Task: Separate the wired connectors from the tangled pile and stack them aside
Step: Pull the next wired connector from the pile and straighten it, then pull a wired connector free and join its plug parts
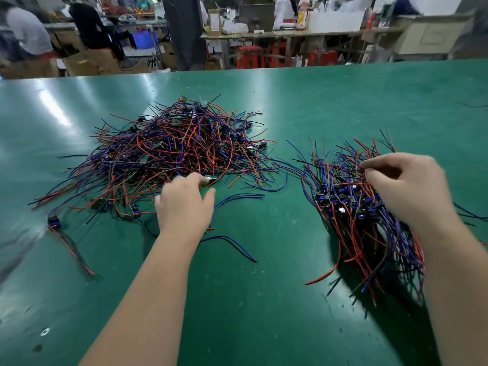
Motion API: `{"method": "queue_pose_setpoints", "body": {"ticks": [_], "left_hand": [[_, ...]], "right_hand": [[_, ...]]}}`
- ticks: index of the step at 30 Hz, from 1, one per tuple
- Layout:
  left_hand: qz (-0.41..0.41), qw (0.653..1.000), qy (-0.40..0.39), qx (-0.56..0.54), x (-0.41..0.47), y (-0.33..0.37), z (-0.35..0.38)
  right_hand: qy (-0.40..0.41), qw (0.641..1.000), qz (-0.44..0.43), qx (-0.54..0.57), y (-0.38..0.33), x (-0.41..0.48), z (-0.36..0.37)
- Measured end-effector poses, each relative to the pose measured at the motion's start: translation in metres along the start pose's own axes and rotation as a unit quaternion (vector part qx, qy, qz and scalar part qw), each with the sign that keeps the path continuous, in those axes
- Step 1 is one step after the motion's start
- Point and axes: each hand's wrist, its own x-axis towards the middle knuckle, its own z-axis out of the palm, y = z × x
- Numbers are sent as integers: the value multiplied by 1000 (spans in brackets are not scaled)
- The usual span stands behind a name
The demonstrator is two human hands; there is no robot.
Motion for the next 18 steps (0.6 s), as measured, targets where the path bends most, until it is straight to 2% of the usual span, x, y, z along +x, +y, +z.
{"method": "queue_pose_setpoints", "body": {"ticks": [2,6,8,13,18], "left_hand": [[-22,999,41,16,3,-7,-1],[-80,993,-72,55,8,-19,-1],[-88,990,-91,61,9,-21,2],[-56,997,-10,53,10,-16,1],[-15,995,94,-33,6,-7,-8]], "right_hand": [[-10,1000,-4,4,-2,-2,2],[-31,999,-8,13,-8,-6,7],[-44,999,-14,19,-10,-8,9],[-69,997,-29,20,-16,-12,14],[-88,994,-49,40,-21,-17,20]]}}
